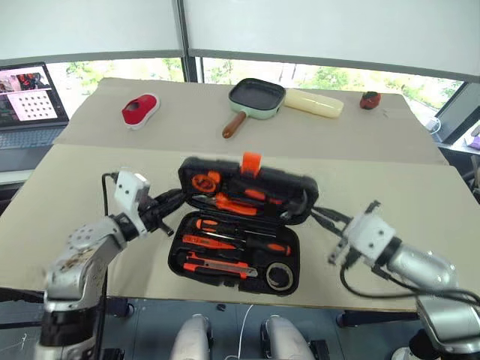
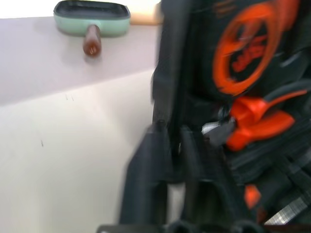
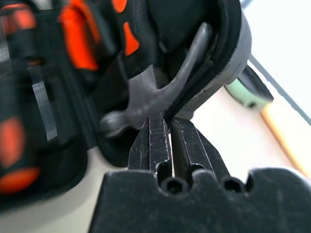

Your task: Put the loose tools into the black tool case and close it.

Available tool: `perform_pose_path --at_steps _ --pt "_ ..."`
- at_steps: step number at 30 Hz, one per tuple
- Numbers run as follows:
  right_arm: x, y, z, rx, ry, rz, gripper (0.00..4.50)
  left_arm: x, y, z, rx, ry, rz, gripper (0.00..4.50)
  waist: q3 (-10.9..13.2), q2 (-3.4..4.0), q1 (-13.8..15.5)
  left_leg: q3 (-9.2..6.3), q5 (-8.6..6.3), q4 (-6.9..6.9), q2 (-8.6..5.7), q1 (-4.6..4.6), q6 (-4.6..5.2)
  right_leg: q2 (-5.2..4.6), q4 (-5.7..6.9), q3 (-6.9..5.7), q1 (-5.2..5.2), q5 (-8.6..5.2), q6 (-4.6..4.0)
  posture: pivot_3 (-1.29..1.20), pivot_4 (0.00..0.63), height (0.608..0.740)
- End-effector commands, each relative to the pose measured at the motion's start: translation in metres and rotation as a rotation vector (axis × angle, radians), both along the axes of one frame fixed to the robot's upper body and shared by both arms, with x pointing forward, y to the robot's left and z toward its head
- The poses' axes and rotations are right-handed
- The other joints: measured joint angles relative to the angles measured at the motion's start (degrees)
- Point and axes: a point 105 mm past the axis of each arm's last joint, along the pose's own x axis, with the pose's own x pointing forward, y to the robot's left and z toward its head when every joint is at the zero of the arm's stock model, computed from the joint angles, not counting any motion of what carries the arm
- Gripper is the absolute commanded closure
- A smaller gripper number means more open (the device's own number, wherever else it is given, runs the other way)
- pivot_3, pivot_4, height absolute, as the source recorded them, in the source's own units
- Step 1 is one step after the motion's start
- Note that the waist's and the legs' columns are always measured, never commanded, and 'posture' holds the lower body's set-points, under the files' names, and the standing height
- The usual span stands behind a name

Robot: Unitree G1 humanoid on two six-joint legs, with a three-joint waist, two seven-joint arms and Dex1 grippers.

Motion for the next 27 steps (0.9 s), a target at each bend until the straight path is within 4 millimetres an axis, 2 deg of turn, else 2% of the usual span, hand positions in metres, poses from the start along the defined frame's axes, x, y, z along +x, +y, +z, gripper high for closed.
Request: perform_pose_path --at_steps 1,5,7,11,12,15,18,20,27 --pt "-0.043 0.018 -0.006 -0.110 -0.032 0.220 4.12 -0.025 0.006 0.004 0.000 0.018 -0.023 2.34 0.0 -0.01 0.0 0.01 0.00 0.00 0.06 0.03 0.00 0.03 0.00 0.00 0.01 -0.01 -0.02 0.00 0.150 0.740" --pt "-0.075 0.009 -0.021 -0.190 0.047 0.296 2.69 -0.053 0.020 -0.011 0.068 0.104 -0.031 0.71 0.0 -0.08 0.2 0.10 0.00 0.01 0.12 0.13 -0.02 0.03 0.04 0.00 0.04 -0.07 -0.11 0.00 0.150 0.740" --pt "-0.086 -0.003 -0.030 -0.195 0.185 0.271 2.05 -0.070 0.033 -0.017 0.128 0.170 -0.062 0.07 0.1 -0.28 0.3 0.11 0.03 0.03 0.16 0.23 -0.06 0.04 0.03 -0.01 0.11 -0.13 -0.18 0.00 0.150 0.740" --pt "-0.105 -0.018 -0.045 -0.201 0.455 0.288 2.05 -0.095 0.053 -0.022 0.226 0.298 -0.185 0.07 0.1 -0.35 0.8 0.16 0.00 0.00 0.30 0.88 -0.13 -0.10 -0.10 -0.13 0.68 -0.53 -0.80 0.00 0.150 0.740" --pt "-0.107 -0.019 -0.048 -0.208 0.491 0.295 2.05 -0.098 0.056 -0.024 0.255 0.319 -0.208 0.07 0.1 -0.36 0.9 0.16 -0.30 -0.03 0.33 1.13 -0.61 -0.19 -0.17 -0.15 0.69 -0.73 -0.75 0.00 0.150 0.740" --pt "-0.110 -0.017 -0.050 -0.205 0.535 0.341 2.84 -0.106 0.065 -0.031 0.351 0.357 -0.304 0.00 0.1 -0.30 1.1 0.00 -0.36 -0.08 0.39 1.28 -0.70 -0.27 -0.32 -0.09 0.78 -0.88 -0.75 0.00 0.150 0.740" --pt "-0.104 -0.006 -0.055 -0.193 0.556 0.385 3.92 -0.095 0.067 -0.037 0.457 0.308 -0.388 0.00 0.1 -0.30 1.2 0.01 -0.36 -0.13 0.39 1.25 -0.70 -0.27 -0.43 -0.11 0.77 -0.86 -0.78 0.00 0.150 0.740" --pt "-0.100 -0.001 -0.058 -0.198 0.556 0.407 4.49 -0.084 0.062 -0.037 0.481 0.265 -0.417 0.52 0.1 -0.31 1.6 0.05 -0.35 -0.13 0.37 1.21 -0.69 -0.27 -0.46 -0.11 0.76 -0.82 -0.84 0.00 0.150 0.740" --pt "-0.083 0.019 -0.066 -0.193 0.540 0.466 4.50 -0.058 0.037 -0.040 0.517 0.178 -0.538 2.95 0.1 -0.40 1.8 0.65 -0.16 -0.12 0.34 0.94 -0.22 -0.16 -0.52 -0.07 0.80 -0.57 -0.94 0.00 0.150 0.740"
